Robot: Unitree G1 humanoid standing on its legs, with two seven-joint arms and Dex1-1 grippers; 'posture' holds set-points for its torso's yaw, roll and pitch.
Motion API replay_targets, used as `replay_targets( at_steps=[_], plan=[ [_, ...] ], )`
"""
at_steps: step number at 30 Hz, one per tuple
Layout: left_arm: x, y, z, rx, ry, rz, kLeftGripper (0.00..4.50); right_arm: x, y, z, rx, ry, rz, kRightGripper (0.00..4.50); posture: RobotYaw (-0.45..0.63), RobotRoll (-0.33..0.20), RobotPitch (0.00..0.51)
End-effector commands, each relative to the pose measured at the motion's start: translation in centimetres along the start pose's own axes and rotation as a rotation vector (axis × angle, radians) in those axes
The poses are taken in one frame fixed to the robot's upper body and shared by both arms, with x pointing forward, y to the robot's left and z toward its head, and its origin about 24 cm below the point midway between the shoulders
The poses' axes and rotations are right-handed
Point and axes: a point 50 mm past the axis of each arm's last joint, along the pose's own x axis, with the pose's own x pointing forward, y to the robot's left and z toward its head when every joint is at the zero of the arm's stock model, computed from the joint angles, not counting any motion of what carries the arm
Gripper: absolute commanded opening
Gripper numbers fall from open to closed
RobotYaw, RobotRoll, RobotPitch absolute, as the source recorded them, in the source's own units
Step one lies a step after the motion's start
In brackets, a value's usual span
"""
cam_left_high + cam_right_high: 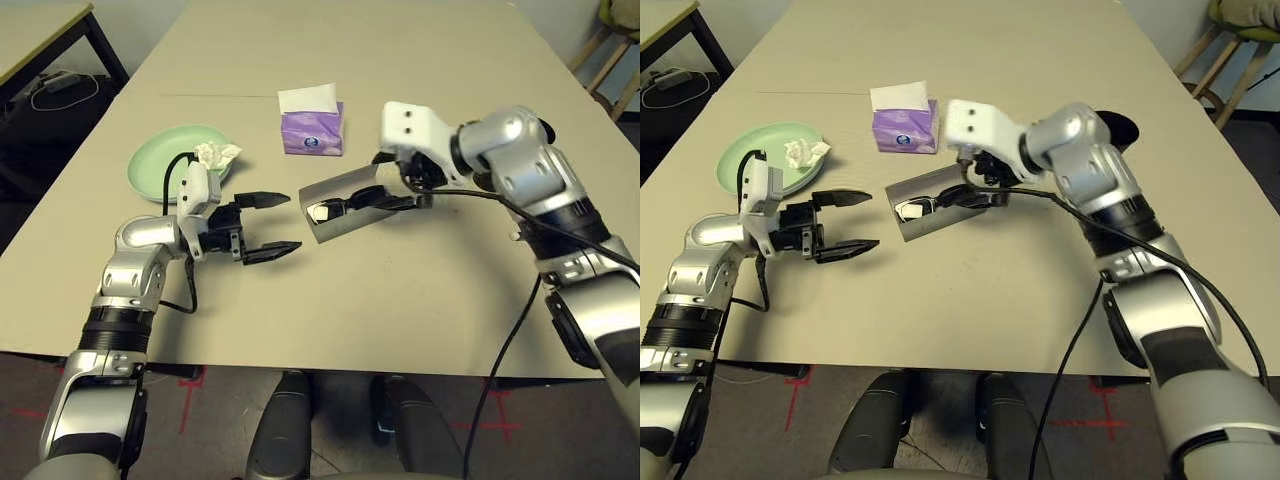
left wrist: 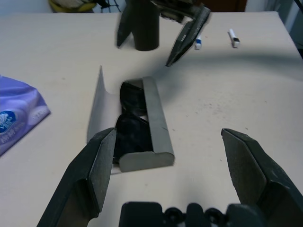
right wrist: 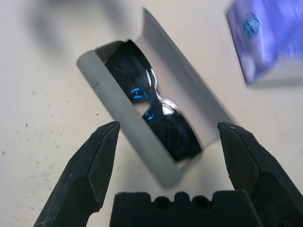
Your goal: Organize and tidy the items on the table.
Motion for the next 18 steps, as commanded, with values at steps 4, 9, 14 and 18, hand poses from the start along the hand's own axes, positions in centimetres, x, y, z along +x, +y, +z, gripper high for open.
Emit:
replay_targets(
  at_steps=[4,9,14,18],
  plan=[
    [-0.4,0.1,-0.2,-0.022,0.007,0.056,4.50,-1.2,3.2,-2.9,0.279,-0.191,-0.112,4.47,0.19,0.000,0.141],
    [-0.6,0.1,-0.6,-0.039,0.011,0.077,4.50,-1.7,4.9,-5.4,0.309,-0.269,-0.248,4.47,0.19,0.000,0.145],
    [-0.6,0.2,-1.0,-0.055,0.011,0.104,4.50,-2.5,5.3,-7.7,0.268,-0.308,-0.333,4.47,0.19,0.000,0.154],
    [-0.6,0.4,-1.2,-0.076,0.003,0.131,4.50,-3.2,5.2,-8.5,0.232,-0.350,-0.356,4.47,0.18,0.000,0.156]
  ],
)
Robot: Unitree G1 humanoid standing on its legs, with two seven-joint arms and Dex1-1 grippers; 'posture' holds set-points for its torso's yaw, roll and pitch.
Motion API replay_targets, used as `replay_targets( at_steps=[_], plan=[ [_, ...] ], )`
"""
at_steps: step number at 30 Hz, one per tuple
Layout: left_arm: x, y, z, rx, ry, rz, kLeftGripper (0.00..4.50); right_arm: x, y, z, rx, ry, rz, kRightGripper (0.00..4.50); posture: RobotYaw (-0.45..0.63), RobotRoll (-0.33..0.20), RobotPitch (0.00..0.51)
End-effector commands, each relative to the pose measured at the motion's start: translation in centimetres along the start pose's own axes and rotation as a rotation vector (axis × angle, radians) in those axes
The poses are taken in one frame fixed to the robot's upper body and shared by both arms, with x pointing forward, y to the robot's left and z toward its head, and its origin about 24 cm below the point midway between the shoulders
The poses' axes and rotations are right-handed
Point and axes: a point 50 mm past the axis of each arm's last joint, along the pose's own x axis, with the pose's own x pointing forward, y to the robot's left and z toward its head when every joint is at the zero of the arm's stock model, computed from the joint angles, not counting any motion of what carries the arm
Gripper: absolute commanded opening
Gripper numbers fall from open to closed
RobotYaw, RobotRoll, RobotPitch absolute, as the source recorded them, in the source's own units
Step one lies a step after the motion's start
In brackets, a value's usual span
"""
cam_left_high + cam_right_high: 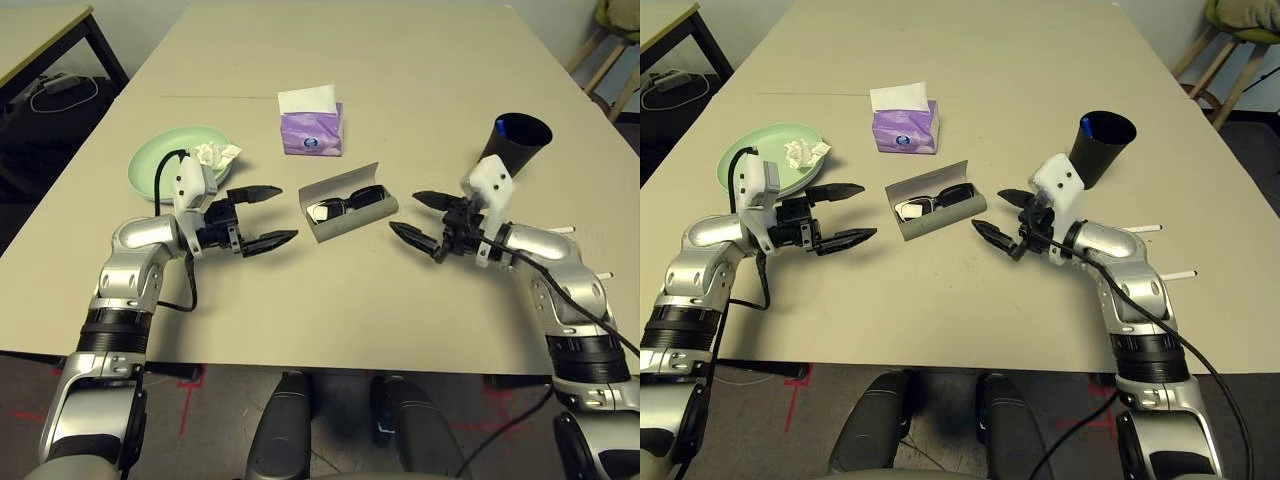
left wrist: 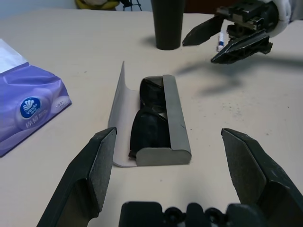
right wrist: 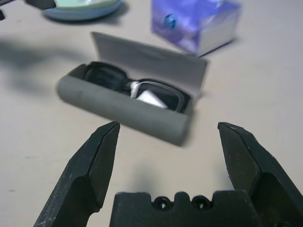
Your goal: Organize and tidy the items on the table.
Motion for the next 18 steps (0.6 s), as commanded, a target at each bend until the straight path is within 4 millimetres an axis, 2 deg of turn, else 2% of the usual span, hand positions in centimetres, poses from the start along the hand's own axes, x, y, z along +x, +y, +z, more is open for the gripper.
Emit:
replay_targets(
  at_steps=[1,8,18],
  plan=[
    [-0.2,0.1,-0.8,-0.036,0.007,0.030,4.50,-0.9,-0.4,-0.5,-0.020,-0.040,0.005,4.47,0.18,0.000,0.156],
    [0.5,0.3,-1.0,-0.055,-0.009,0.052,4.50,-1.8,-0.7,-1.1,-0.094,-0.073,0.100,4.47,0.20,0.000,0.153],
    [0.8,1.2,-1.0,-0.067,-0.034,0.105,4.50,-3.3,-0.8,-2.1,-0.155,-0.093,0.133,4.47,0.19,0.000,0.151]
  ],
)
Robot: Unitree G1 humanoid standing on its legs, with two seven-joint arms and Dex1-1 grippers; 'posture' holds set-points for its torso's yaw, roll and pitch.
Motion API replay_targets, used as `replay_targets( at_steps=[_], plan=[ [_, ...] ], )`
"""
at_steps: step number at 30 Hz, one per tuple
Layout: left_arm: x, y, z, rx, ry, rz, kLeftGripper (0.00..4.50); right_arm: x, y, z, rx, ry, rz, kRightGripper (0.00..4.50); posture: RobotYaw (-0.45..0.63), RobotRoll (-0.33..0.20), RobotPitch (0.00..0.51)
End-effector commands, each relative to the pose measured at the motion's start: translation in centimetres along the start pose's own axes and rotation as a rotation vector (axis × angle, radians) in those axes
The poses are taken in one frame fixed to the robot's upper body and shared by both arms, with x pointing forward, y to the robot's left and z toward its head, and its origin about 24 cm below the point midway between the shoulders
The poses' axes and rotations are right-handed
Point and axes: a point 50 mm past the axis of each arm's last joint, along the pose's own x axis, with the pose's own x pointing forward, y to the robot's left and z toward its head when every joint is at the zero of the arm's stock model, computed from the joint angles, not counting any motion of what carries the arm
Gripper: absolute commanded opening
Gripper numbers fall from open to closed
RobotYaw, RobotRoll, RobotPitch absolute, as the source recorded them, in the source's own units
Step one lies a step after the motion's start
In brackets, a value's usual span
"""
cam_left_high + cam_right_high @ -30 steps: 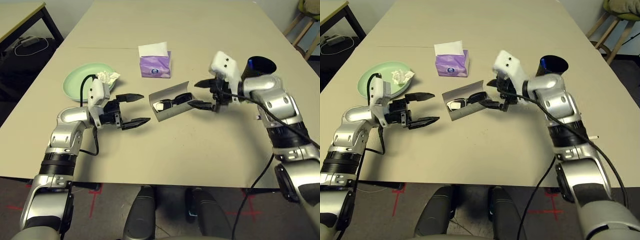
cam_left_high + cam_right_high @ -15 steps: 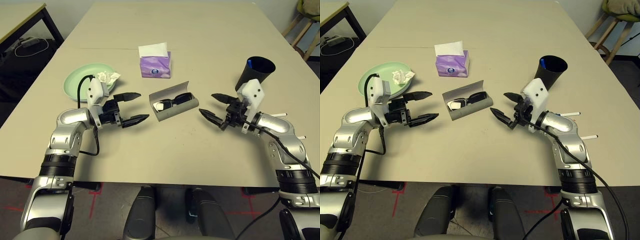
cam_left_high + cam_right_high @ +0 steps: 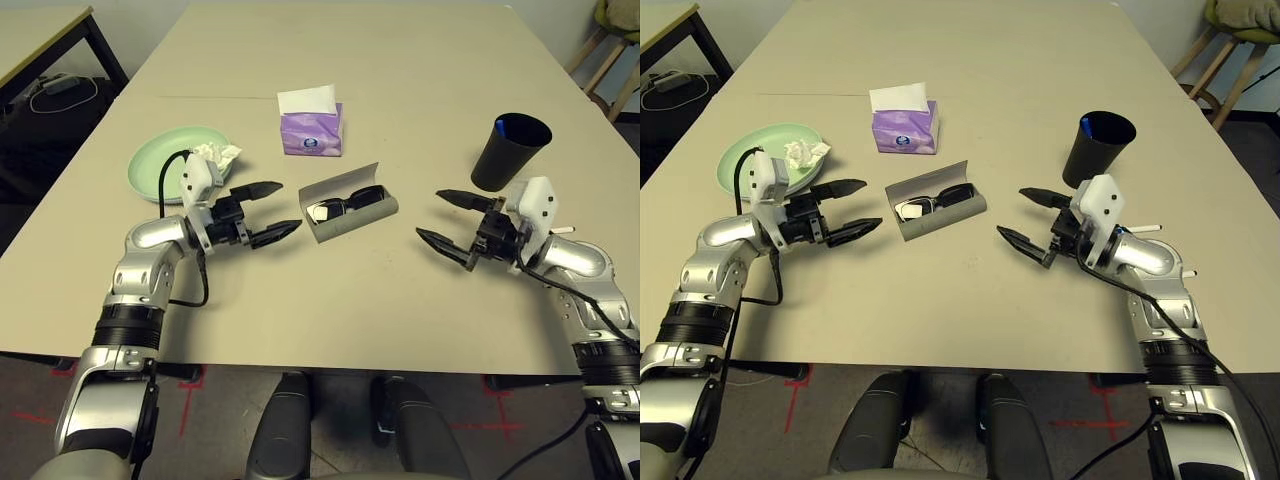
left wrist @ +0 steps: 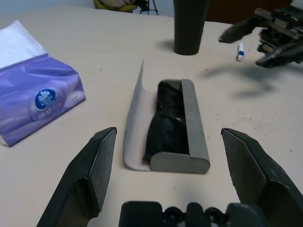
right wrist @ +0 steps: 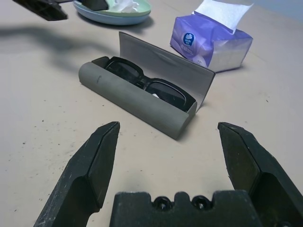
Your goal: Organize and tidy the items on the table.
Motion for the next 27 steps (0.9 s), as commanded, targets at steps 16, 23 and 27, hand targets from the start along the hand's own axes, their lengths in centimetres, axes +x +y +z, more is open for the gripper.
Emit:
replay_targets(
  at_steps=[16,23,27],
  plan=[
    [0.0,1.2,-1.6,0.047,0.023,-0.028,0.48,-0.4,0.3,-1.1,0.063,0.012,-0.043,4.50,0.16,0.000,0.157],
    [0.0,2.4,-1.6,0.027,0.022,0.051,0.05,0.2,1.0,-1.3,0.122,-0.016,-0.035,4.50,0.15,0.000,0.156],
    [0.3,3.3,-1.5,0.011,0.028,0.159,0.05,0.5,1.0,-1.0,0.147,-0.037,-0.064,4.50,0.15,0.000,0.154]
  ],
)
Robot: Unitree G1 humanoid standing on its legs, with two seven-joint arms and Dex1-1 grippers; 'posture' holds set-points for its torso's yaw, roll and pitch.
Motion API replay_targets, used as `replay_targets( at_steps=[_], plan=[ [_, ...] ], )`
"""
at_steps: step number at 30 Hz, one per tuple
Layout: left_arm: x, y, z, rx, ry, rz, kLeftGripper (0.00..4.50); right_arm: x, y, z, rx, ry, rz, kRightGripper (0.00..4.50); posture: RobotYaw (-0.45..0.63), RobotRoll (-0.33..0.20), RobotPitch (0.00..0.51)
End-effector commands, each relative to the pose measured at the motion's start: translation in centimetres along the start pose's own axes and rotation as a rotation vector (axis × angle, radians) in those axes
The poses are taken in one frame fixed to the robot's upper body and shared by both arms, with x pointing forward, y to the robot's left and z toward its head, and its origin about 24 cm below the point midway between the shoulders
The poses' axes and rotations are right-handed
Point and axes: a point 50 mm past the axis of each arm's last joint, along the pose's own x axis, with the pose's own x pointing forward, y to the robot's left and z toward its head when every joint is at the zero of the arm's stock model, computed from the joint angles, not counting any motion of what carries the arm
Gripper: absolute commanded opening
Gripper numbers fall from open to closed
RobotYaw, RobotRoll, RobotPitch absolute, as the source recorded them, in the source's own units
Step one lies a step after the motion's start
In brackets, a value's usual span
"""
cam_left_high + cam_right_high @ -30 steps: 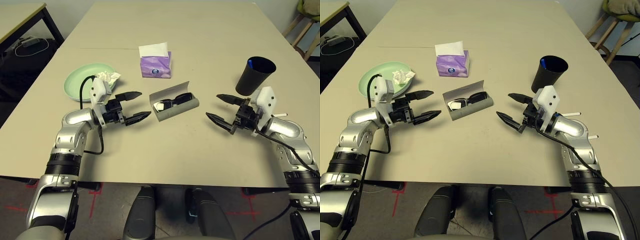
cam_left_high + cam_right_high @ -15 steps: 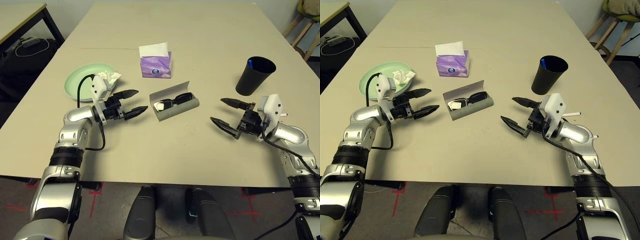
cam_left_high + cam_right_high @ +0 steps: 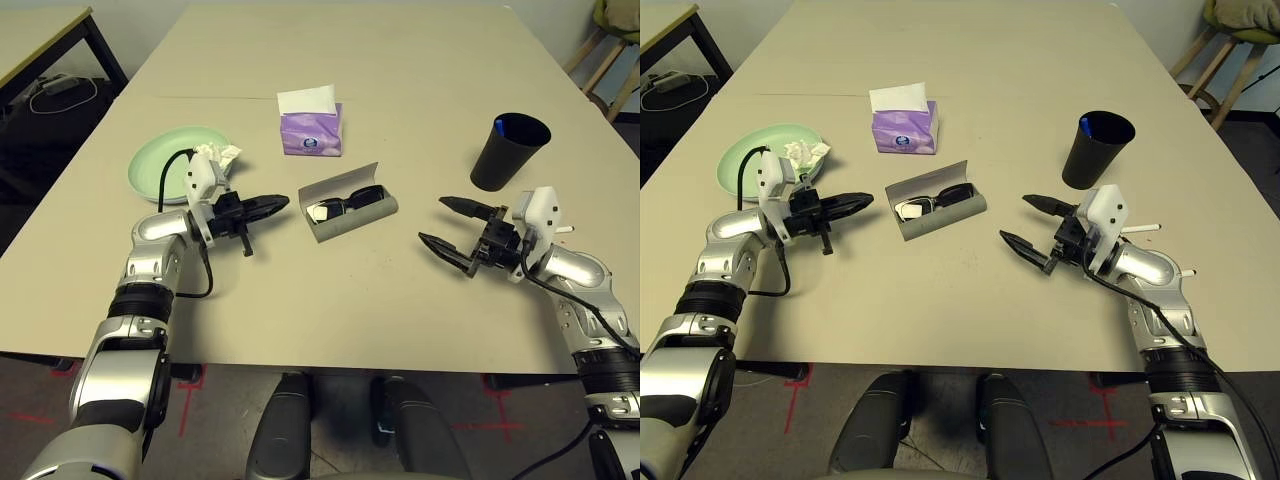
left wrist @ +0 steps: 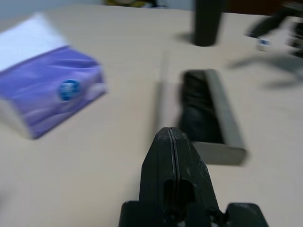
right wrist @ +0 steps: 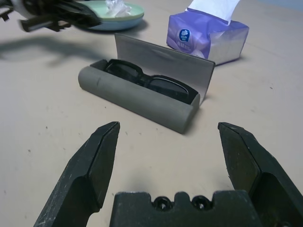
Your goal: Organize and tidy the items on the table.
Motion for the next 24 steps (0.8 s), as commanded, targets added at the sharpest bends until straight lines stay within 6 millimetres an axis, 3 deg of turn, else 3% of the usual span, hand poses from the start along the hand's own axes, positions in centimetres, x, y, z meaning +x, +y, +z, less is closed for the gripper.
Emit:
replay_targets(
  at_steps=[1,15,24],
  plan=[
    [0.3,0.4,-0.3,-0.026,0.021,0.062,0.05,0.1,0.3,0.0,0.032,-0.006,-0.008,4.50,0.14,0.000,0.155],
    [4.3,-1.1,-0.3,-0.006,0.051,-0.023,0.05,1.0,0.5,1.5,0.065,-0.030,-0.017,4.50,0.13,0.000,0.150],
    [4.7,-2.2,-1.6,-0.008,0.122,-0.094,0.05,1.2,0.7,2.3,0.058,-0.037,-0.019,4.50,0.12,0.000,0.143]
  ],
)
